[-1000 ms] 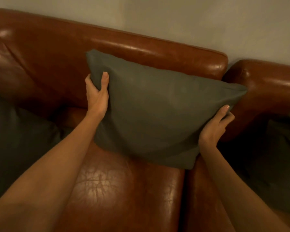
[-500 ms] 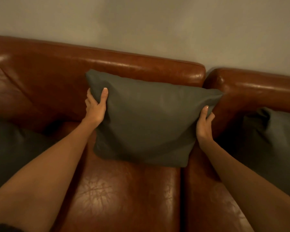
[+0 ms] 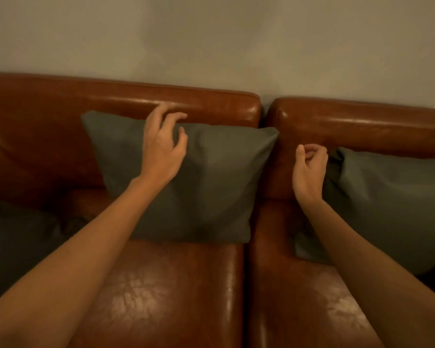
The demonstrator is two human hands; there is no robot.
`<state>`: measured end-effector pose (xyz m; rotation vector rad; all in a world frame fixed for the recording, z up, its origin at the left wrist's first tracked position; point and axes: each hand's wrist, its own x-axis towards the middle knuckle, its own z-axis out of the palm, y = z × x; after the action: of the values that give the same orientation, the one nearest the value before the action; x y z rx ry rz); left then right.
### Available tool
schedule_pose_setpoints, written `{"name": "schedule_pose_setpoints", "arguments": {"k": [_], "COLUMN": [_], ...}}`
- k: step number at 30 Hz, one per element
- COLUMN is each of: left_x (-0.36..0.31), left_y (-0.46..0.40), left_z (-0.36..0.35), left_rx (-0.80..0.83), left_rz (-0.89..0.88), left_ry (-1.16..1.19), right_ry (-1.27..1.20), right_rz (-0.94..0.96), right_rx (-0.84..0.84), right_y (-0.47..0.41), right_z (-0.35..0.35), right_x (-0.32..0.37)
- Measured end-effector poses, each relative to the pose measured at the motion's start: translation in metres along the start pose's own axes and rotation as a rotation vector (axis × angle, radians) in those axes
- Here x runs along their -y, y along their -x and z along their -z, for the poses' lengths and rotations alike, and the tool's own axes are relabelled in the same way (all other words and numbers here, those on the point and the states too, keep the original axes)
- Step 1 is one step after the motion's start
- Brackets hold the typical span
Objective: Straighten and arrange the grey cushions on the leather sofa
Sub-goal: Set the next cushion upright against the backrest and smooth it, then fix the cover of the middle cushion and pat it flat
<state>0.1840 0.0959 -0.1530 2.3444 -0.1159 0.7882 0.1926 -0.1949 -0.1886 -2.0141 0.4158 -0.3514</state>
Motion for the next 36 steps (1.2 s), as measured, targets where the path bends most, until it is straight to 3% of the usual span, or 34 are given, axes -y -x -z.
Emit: {"name": "schedule_pose_setpoints", "arguments": {"k": [7, 12, 16, 20, 25, 30, 36], "left_x": [-0.116, -0.185, -0.222, -0.241, -0.245, -0.241, -0.249], "left_y": [0.023, 0.044, 0.064, 0.084, 0.106, 0.110, 0.118], "left_z": [-0.092, -0.163, -0.210, -0.244, -0.274, -0.291, -0.287], "left_rx": [0.209, 0.284, 0.407, 0.512, 0.514, 0.453, 0.369], "left_rz": [-0.014, 0.112, 0.285, 0.575, 0.919, 0.974, 0.960], "left_ry": [0.122, 0.230, 0.281, 0.392, 0.679, 0.760, 0.685], "right_ry": [0.222, 0.439, 0.531, 0.531, 0.032, -0.279, -0.254], "right_rz": [0.452, 0.535, 0.299, 0.100, -0.144, -0.286, -0.310], "right_rx": [0.050, -0.025, -0.076, -0.122, -0.094, -0.165, -0.132], "right_y": [-0.053, -0.100, -0.126, -0.133, -0.127, -0.124, -0.113], "right_z": [0.128, 0.231, 0.291, 0.320, 0.318, 0.312, 0.309], "right_x": [-0.024, -0.082, -0.128, -0.172, -0.204, -0.223, -0.228]}}
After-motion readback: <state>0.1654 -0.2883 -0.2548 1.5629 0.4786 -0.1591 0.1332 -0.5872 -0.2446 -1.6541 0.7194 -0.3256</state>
